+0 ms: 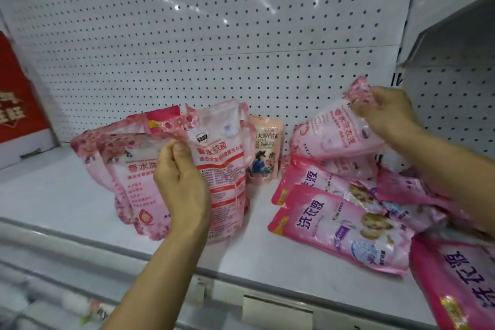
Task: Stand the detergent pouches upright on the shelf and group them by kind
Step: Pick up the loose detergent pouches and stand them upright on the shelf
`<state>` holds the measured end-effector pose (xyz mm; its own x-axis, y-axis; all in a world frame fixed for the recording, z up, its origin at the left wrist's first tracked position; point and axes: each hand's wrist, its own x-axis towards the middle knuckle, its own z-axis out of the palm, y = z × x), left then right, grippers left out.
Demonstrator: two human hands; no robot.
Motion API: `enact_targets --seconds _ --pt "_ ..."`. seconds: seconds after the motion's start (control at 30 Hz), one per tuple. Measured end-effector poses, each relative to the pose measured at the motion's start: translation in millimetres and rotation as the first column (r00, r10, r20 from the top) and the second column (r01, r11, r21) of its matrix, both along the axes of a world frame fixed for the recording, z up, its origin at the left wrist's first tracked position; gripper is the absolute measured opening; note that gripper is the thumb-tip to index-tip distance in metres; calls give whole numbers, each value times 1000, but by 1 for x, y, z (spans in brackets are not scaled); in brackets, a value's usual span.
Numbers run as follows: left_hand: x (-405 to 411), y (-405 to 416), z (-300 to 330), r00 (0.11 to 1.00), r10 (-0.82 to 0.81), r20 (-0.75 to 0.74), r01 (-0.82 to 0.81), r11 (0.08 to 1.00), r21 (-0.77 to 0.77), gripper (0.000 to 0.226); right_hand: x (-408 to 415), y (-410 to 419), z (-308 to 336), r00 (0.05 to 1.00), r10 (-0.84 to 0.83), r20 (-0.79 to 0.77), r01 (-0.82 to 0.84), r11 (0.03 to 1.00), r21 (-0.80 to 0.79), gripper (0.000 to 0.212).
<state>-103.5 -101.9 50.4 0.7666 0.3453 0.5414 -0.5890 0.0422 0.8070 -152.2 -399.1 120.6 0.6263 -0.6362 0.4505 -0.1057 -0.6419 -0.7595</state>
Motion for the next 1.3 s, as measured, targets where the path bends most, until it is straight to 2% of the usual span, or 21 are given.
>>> enact_targets --seconds 0.13,0.27,0.47,0.57,0.63,0.7,0.83,1.03,1.2,1.3 --pt "13 19 -2 992 100 79 -105 993 59 31 -15 23 45 1000 -17 -10 15 974 -226 28" --pt "19 23 -29 996 85 32 -90 976 196 29 -34 56 78 994 80 -75 -103 925 -367 17" --pt "7 37 -42 992 7 122 -44 954 297 16 -31 113 79 917 244 -314 -363 838 -408 16" --pt "8 47 -54 996 -16 92 -32 870 492 35 -11 142 66 892 271 -363 -423 783 -456 29" --pt "9 53 -60 992 71 105 -121 774 622 30 4 162 49 884 237 -402 -433 738 -518 38" --pt "10 59 -60 986 150 78 -166 775 610 19 18 179 30 868 221 -445 -464 681 -566 33" --pt "14 73 -62 986 163 -26 -132 873 469 19 30 197 11 882 217 -419 -461 582 -670 24" --pt "10 73 -62 993 116 -16 -99 905 414 16 39 200 9 925 236 -299 -379 645 -663 22" --pt "8 72 -62 988 136 -74 -89 890 447 18 40 204 10 911 184 -370 -395 647 -652 21" --pt "3 71 -64 992 98 -76 -54 894 445 23 32 201 17 902 205 -379 -408 692 -596 23"
